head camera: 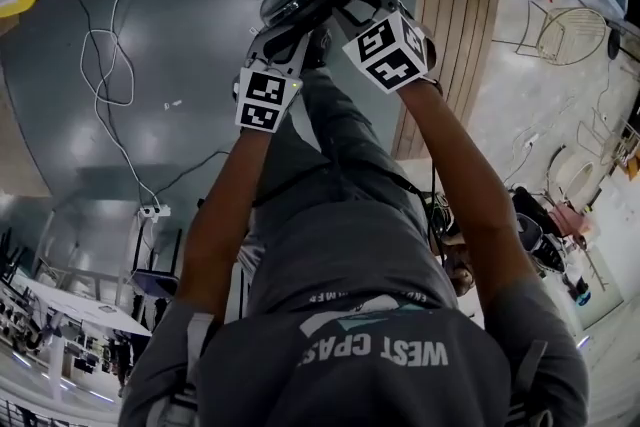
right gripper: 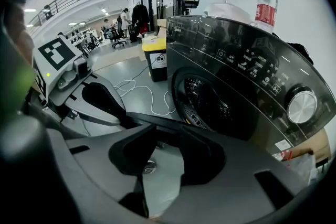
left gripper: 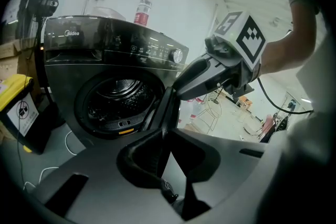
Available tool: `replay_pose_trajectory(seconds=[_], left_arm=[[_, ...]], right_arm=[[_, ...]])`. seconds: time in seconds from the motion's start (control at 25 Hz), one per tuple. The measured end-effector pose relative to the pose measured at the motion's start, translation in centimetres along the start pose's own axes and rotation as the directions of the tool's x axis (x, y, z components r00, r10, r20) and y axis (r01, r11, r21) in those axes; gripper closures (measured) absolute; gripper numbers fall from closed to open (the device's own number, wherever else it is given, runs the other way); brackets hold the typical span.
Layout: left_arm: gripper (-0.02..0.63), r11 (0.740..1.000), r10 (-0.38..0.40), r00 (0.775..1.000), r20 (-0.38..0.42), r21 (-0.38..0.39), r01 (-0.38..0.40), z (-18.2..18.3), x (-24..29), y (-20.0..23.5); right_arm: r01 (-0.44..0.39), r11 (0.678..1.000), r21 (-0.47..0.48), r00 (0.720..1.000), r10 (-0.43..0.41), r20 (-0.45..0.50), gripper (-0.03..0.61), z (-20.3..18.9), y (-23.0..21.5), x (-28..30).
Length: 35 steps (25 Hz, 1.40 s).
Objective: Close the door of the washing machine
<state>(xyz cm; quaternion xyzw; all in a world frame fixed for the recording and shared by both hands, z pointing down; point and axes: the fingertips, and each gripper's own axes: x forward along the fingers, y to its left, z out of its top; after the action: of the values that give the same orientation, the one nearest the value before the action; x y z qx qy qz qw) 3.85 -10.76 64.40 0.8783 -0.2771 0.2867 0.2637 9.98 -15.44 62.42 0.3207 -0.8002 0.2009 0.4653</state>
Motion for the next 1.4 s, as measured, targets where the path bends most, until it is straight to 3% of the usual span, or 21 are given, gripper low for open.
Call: replay_pose_trajectory(seconds=[0.8, 1.4], left_arm=[[0.560, 0.994, 0.107, 0.992, 0.068, -0.020, -0.106, 2.4, 0.1, 5.7], [0.571, 0.975, 0.212, 0.971, 0.113, -0.090, -0.203, 5.1, 0.8, 10.2]], right_arm=[[0.017, 0.999, -0.040, 1.000, -0.016, 0.023, 0.472, 3.7, -1.0, 2.2], [0.031, 0.998, -0.061, 0.998, -0.028, 0.052, 0.495, 6.7, -2.8, 3.8]])
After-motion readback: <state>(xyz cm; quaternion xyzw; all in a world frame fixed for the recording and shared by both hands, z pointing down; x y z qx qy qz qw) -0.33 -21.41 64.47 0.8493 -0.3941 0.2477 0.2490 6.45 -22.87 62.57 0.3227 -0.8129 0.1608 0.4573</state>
